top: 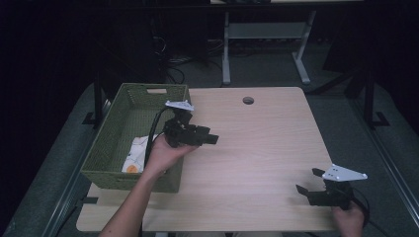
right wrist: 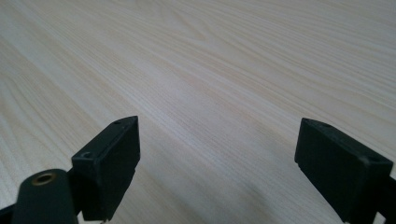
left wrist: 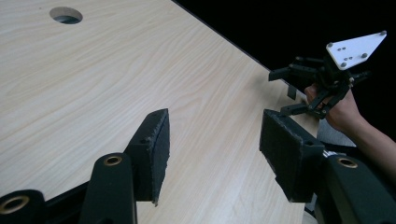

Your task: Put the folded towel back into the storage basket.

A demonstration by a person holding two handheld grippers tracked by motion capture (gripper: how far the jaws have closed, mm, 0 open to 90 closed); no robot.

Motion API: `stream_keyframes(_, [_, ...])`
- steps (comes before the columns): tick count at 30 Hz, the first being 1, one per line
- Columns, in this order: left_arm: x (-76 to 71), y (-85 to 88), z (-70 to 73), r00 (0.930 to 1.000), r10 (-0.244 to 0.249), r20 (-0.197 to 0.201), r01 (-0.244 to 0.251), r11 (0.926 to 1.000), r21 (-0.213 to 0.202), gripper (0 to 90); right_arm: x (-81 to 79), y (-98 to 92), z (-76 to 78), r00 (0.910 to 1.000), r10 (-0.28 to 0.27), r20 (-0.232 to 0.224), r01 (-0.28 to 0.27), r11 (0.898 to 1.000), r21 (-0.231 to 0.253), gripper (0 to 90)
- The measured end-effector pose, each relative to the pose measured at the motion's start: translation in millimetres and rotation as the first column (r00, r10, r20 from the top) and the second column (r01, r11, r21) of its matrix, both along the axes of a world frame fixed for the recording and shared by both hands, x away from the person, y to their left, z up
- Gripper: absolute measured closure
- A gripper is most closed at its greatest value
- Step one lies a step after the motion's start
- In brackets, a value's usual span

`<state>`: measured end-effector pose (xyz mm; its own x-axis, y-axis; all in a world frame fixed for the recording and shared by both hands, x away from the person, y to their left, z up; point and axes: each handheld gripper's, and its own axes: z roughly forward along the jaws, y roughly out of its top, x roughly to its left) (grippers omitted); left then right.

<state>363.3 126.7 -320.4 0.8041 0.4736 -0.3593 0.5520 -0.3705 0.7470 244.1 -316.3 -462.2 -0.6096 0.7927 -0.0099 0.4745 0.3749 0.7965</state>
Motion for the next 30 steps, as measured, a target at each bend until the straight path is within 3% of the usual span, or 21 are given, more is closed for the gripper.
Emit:
stream_keyframes(11, [-2.3, -21.4, -6.5, 1.0, -0.008, -0.005, 0.008, 0.9999, -0.012, 43.4, 0.7, -1.0, 0.1, 1.0, 0.002, 0.003, -0.002, 1.0, -0.001, 13.7])
stream_keyframes(14, [-2.3, -29.5, -10.7, 0.9996, -0.027, -0.011, 0.027, 0.9996, 0.0, 43.4, 0.8, -1.4, 0.1, 1.0, 0.0, 0.0, 0.0, 1.0, 0.002, 13.7])
stream_keyframes(30, [-7.4, -60.5, -17.7, 0.9978, -0.065, -0.015, 0.065, 0.9978, -0.015, 43.2, 1.0, -1.6, -0.6, 1.0, -0.002, -0.002, 0.002, 1.0, 0.005, 13.7])
